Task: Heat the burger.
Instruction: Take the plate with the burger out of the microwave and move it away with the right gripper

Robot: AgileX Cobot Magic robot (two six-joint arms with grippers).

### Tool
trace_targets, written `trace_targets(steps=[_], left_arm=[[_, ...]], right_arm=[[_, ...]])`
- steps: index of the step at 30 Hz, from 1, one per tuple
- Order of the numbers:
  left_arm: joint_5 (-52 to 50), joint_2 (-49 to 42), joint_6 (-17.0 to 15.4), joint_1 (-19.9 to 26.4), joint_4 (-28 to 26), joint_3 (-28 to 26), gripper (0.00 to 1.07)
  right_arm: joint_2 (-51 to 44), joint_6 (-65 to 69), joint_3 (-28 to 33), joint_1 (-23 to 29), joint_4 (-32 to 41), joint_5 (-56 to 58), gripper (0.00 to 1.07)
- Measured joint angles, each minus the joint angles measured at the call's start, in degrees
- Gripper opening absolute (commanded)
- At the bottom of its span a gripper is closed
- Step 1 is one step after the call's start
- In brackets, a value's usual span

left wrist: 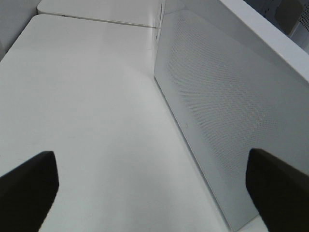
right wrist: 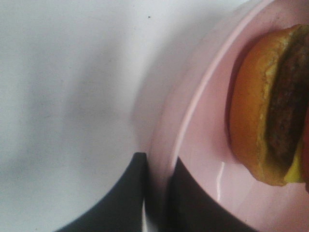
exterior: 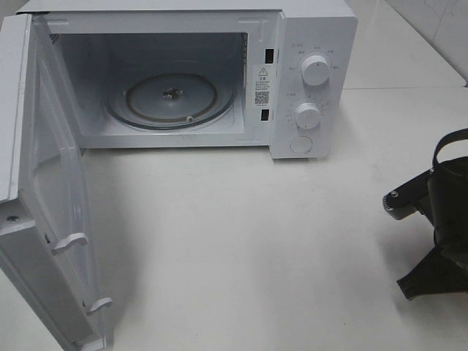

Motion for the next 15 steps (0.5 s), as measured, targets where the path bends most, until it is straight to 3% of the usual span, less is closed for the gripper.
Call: trace_targets(steps=[4,8,9,11,12,13,14,15], left_arm=[[0.0,0.0,0.0,0.0,0.0,0.0,0.98],[0.0,0.0,0.0,0.0,0.0,0.0,0.98],[0.0,0.0,0.0,0.0,0.0,0.0,0.98],[0.0,0.0,0.0,0.0,0.0,0.0,0.98],[0.0,0.0,0.0,0.0,0.0,0.0,0.98],[0.0,0.0,0.0,0.0,0.0,0.0,0.98],[0.0,0.0,0.0,0.0,0.0,0.0,0.98],[0.0,0.0,0.0,0.0,0.0,0.0,0.98]], right_arm=[[2.1,1.8,-0.1,-1.4,-0.6,-1.8,0.05],[4.1,3.2,-0.1,-1.5,-0.9,-3.8,0.15],[4.2,3.3,-0.1,-1.5,-1.3,-3.6,0.23],[4.2,3.3,-0.2,-1.5,-1.5,-3.1,0.27],[4.2,3.2,-0.4,-1.5,-1.4,-2.6,0.36],[4.2,3.2,-0.4,-1.5,-1.4,-2.6,0.36],[4.2,2.0,-1.3,-1.5,-0.2,-1.1,0.47],[4.2,2.0,-1.3,-1.5,-0.2,-1.1,0.47]])
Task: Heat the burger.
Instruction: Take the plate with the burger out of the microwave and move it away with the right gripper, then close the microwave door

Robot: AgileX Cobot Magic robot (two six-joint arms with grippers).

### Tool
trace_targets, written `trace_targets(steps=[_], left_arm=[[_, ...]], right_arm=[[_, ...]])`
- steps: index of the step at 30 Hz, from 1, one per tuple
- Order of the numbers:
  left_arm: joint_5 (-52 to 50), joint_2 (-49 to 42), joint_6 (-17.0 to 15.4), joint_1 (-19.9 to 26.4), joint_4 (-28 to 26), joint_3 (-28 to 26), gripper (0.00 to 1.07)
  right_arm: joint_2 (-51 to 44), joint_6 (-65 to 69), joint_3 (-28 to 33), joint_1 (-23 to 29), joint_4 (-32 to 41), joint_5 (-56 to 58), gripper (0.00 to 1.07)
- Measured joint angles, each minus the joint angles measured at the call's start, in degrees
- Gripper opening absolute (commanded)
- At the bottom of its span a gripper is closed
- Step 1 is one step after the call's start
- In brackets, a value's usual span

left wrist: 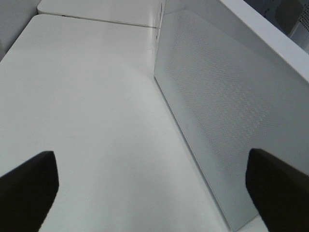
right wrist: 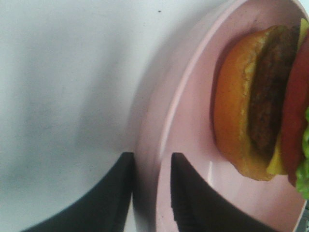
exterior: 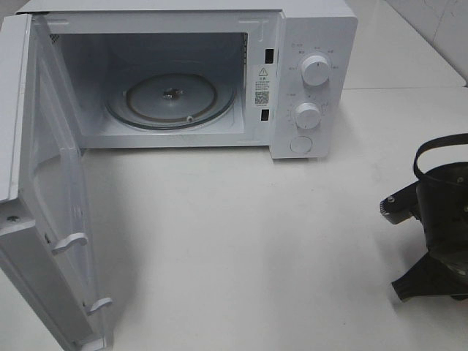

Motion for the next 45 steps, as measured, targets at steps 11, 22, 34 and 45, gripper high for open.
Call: trace_targets(steps=[11,22,34,45], left_arm=[[0.0,0.0,0.0,0.0,0.0,0.0,0.98],[0.0,0.0,0.0,0.0,0.0,0.0,0.98],[0.0,0.0,0.0,0.0,0.0,0.0,0.98],[0.0,0.0,0.0,0.0,0.0,0.0,0.98]], right_arm=[[-7.6,-21.4,-8.5,0.0,14.8,3.9,0.68],[-30.1,-46.7,-11.5,0.0,33.0,5.1,0.85],[-46.4,-59.7,-11.5,0.0,48.6,10.0,0.83],[-57.9,-60.8,-11.3,0.0,50.1,16.4,0.81]])
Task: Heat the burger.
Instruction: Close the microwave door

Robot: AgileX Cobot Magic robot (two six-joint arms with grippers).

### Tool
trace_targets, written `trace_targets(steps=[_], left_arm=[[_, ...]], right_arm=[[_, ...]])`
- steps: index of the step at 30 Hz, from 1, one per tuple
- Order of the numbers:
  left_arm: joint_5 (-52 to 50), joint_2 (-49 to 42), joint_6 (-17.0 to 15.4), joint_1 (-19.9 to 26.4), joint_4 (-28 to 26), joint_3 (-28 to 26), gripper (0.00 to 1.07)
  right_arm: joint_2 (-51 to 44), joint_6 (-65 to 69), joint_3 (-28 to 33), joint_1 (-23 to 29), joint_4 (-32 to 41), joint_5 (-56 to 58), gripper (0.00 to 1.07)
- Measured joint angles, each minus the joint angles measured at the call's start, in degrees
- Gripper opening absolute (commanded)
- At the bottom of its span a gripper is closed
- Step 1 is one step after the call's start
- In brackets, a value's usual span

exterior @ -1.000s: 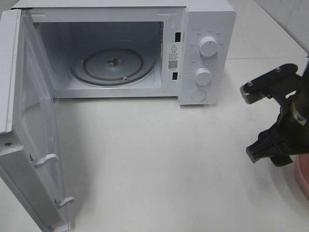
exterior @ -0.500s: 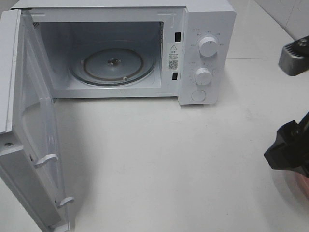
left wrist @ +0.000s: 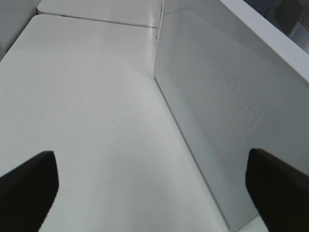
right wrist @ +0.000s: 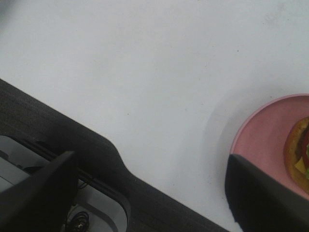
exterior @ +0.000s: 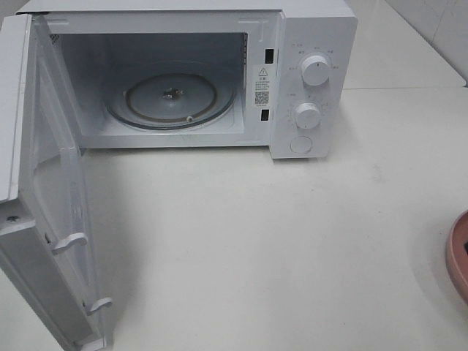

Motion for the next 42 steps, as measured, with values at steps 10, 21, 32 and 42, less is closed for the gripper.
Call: trace_targets(steps=[10,21,32,42], left_arm=[[0.0,0.0,0.0,0.0,0.0,0.0,0.98],[0.0,0.0,0.0,0.0,0.0,0.0,0.98],[0.0,0.0,0.0,0.0,0.0,0.0,0.98],[0.0,0.0,0.0,0.0,0.0,0.0,0.98]], right_arm=[[-14.2,-2.3,2.5,-8.2,-0.1,0.9,0.79],[-25.4,-5.8,8.0,-19.6,0.0,1.3,0.76],[-36.9,-7.7,12.3,-26.6,3.5,-1.9,0.76],[-41.6,-7.7,12.3,-26.6,3.7,-2.3,0.76]])
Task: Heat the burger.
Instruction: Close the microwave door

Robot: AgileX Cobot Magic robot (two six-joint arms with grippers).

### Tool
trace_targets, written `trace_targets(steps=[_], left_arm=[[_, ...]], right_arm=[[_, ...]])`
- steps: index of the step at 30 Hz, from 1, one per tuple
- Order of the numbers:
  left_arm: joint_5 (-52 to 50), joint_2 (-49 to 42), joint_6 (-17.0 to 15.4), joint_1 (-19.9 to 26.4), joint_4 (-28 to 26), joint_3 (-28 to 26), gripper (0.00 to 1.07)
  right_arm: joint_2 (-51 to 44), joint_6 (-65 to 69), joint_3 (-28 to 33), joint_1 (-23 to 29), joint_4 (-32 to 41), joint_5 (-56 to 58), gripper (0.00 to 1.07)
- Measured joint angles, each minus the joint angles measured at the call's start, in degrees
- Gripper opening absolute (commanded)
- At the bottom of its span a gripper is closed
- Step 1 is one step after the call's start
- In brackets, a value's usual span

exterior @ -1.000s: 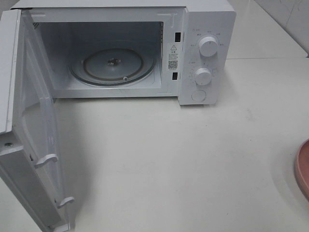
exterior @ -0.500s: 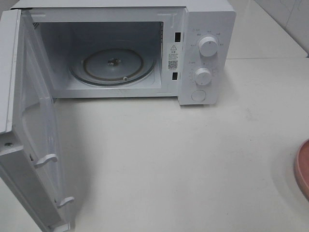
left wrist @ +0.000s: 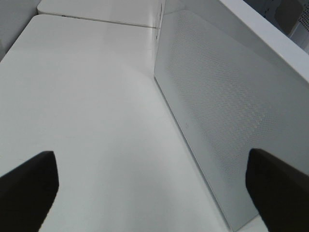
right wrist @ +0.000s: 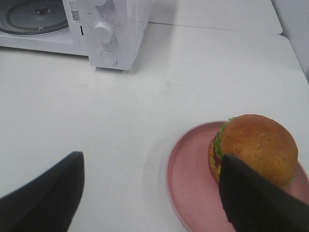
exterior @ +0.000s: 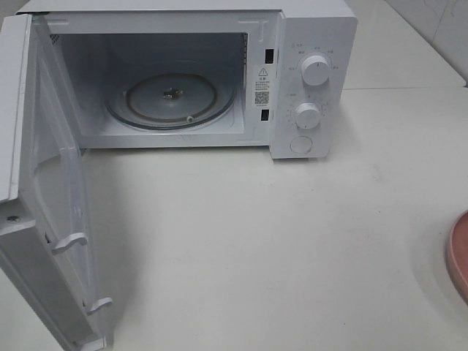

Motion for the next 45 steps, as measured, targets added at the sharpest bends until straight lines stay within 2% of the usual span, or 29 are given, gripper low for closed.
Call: trace_targets(steps=[45], left_arm=[[0.0,0.0,0.0,0.0,-0.1,0.0,0.98]], right_arm=[[0.0,0.0,0.0,0.0,0.1,0.0,0.76]])
